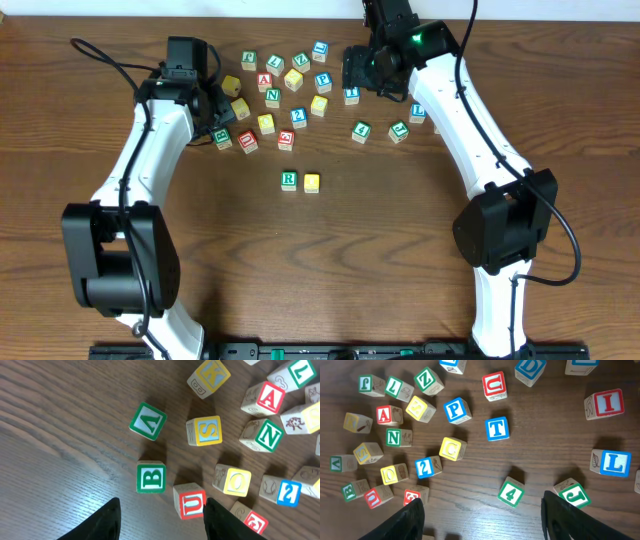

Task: Spell out ROBOT
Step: 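Lower the left gripper and grasp the green B block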

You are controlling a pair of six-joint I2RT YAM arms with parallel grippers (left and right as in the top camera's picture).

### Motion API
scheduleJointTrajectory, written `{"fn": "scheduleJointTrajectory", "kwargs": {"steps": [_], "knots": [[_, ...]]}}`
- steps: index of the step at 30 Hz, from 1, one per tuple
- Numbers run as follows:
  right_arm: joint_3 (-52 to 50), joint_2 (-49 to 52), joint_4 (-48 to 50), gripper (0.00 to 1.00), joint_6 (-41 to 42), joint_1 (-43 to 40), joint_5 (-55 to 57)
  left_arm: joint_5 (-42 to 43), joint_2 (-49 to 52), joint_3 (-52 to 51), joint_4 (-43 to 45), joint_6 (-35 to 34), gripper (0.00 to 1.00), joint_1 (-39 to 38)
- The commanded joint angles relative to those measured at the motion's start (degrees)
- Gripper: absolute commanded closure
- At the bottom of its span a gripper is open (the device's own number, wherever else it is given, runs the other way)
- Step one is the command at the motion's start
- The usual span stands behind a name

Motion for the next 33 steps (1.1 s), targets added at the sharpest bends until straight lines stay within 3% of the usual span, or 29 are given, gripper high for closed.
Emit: {"fn": "scheduleJointTrajectory", "kwargs": {"steps": [1,23,26,33], "knots": [[-0.20,0.52,-0.33,0.29,0.22,0.13,-0.13,-1.33,3.74,0.11,0.76,-2.62,0.48,0.13],[-0.20,0.52,-0.92,0.29,0.20,0.13,-0.11,-1.31,13.77,0.11,4.76,-1.38,0.49,0.13],[-0.20,0.52,-0.92,0.28,-0.48,0.13,-0.11,-1.31,13.75,0.11,5.14,-0.74,0.64,0.13],[-0.17,0.52,-0.85,0.28,-0.85,-0.20,0.09,-1.31,10.99,0.13,4.98,6.43,0.68,0.13]]}}
